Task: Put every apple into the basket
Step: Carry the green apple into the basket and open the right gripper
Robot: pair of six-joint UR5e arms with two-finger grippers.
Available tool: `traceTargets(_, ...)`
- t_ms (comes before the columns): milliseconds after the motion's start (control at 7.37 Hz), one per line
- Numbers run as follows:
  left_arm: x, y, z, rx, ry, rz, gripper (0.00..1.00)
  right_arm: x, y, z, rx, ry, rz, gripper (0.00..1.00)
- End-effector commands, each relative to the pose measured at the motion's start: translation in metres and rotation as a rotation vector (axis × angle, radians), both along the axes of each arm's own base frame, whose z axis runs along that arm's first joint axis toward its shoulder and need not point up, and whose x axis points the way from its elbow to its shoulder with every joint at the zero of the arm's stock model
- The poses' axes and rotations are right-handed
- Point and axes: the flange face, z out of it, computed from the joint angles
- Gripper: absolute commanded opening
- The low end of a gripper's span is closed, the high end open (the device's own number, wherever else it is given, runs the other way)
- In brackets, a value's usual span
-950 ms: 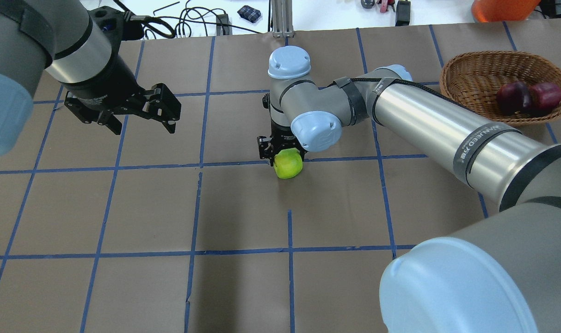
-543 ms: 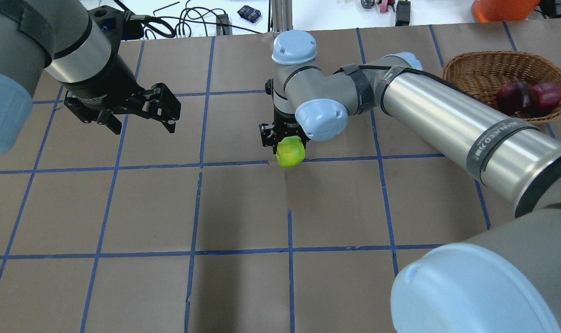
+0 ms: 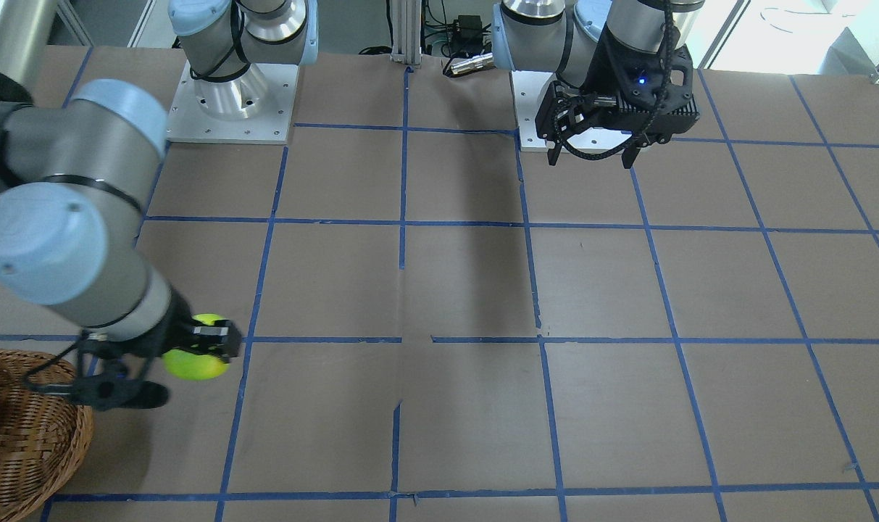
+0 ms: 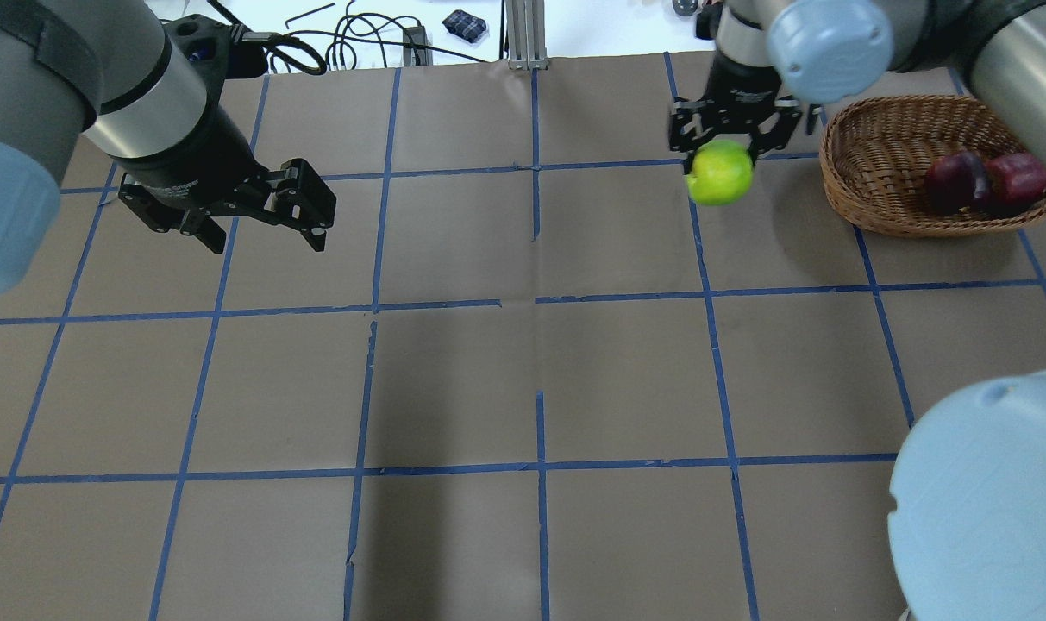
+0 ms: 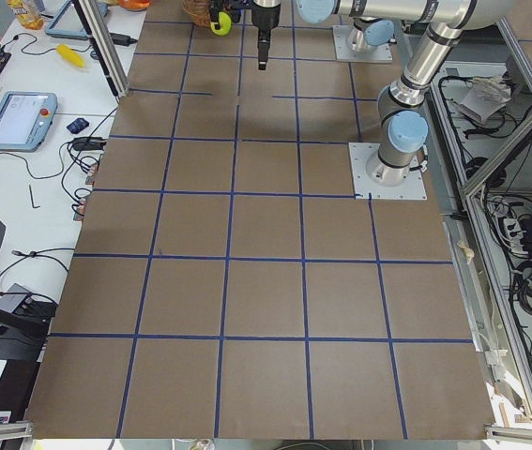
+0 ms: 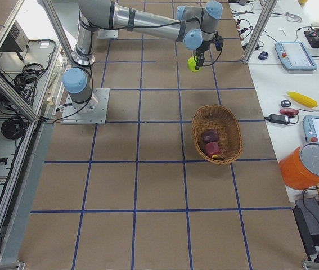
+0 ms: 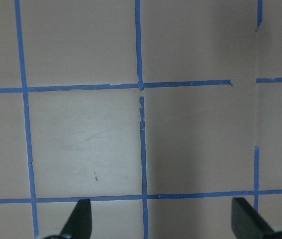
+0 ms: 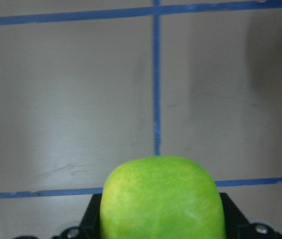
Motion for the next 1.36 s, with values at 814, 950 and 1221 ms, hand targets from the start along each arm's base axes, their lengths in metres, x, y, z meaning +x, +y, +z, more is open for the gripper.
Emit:
traceTargets(814, 0.000, 0.000, 0.004, -0.008, 0.002, 0.003, 1.00, -0.200, -0.037, -0.070, -0.060, 0.155, 0.026, 0.74)
traceTargets(950, 0.000, -0.001, 0.003, -0.005, 0.002, 0.003, 1.00, -0.202, -0.036, -0.071, -0.051, 0.158, 0.025, 1.00)
traceTargets(1221, 0.002, -0.002, 0.003, -0.005, 0.003, 0.006, 1.00, -0.213, -0.026, -0.071, 0.010, 0.137, 0.011, 1.00)
